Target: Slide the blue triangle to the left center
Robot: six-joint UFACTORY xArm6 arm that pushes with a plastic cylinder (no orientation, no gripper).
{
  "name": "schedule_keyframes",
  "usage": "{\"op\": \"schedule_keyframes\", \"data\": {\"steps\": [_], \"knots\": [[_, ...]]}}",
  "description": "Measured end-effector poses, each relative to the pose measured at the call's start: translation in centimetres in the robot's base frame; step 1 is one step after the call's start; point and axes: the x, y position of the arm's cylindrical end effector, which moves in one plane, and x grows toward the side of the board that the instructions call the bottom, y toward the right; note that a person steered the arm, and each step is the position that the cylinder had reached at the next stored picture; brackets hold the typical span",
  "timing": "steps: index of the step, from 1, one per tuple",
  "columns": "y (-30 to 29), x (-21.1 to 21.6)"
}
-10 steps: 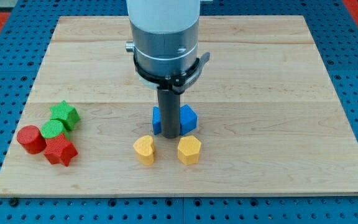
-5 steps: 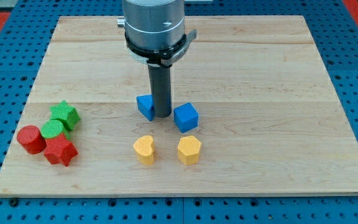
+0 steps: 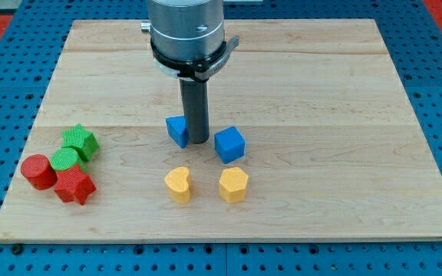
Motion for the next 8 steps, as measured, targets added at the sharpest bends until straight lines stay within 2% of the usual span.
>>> {"op": "schedule_keyframes", "data": {"steps": [2, 4, 5, 6, 8], "knots": [[0.0, -0.9], [-5.7, -0.3], [-10.1, -2.5], [-10.7, -7.2], [-11.0, -10.7]]}}
